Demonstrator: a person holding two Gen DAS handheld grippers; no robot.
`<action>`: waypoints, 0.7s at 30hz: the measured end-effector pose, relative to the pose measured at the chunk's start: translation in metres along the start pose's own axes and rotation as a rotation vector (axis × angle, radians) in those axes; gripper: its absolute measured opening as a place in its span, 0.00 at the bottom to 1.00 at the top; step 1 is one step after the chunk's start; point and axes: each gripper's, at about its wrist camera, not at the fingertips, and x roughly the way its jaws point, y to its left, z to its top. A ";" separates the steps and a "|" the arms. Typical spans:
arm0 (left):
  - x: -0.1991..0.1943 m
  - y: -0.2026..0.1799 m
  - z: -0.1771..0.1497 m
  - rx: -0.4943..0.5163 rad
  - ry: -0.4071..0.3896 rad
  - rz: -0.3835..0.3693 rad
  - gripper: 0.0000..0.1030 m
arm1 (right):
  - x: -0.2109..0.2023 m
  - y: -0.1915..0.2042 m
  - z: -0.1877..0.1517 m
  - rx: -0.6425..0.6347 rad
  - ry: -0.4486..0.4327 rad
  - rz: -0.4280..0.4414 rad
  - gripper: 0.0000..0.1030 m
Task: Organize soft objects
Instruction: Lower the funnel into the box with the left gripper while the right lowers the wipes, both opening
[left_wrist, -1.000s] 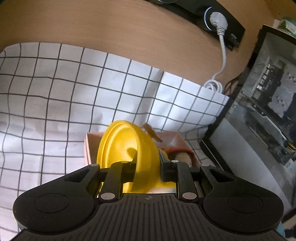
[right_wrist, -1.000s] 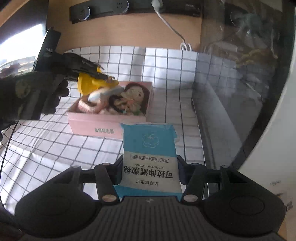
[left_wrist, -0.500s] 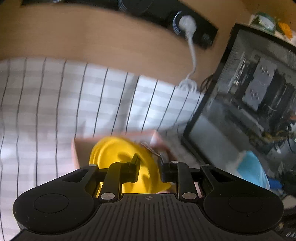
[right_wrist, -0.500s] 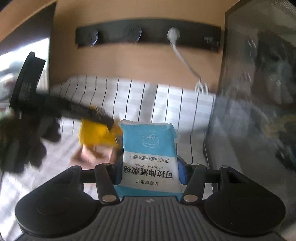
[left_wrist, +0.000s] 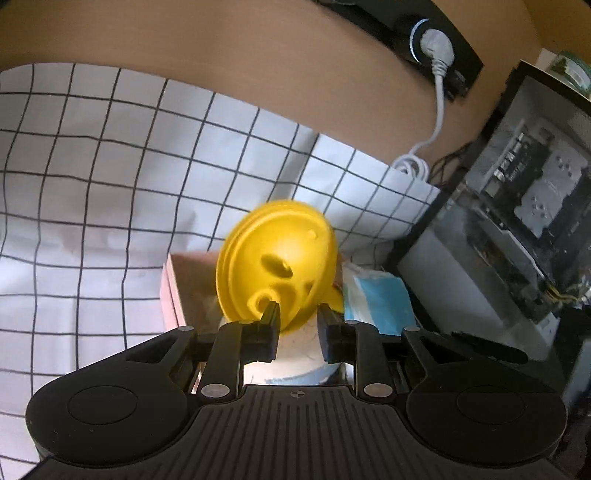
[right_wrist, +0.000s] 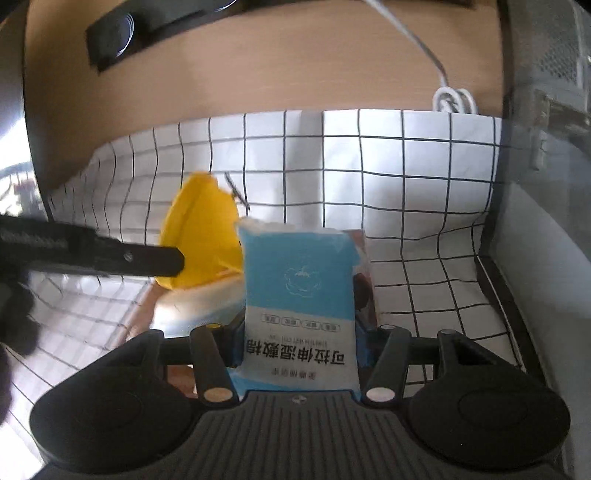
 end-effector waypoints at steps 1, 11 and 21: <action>-0.002 -0.001 -0.001 0.003 -0.004 -0.002 0.23 | -0.001 0.002 -0.003 -0.017 -0.001 -0.005 0.53; -0.006 -0.002 0.007 0.024 -0.043 0.024 0.22 | -0.036 -0.003 0.008 -0.086 -0.041 -0.077 0.61; 0.015 0.019 0.005 -0.056 0.031 -0.004 0.29 | -0.036 0.012 0.002 -0.094 0.013 -0.052 0.39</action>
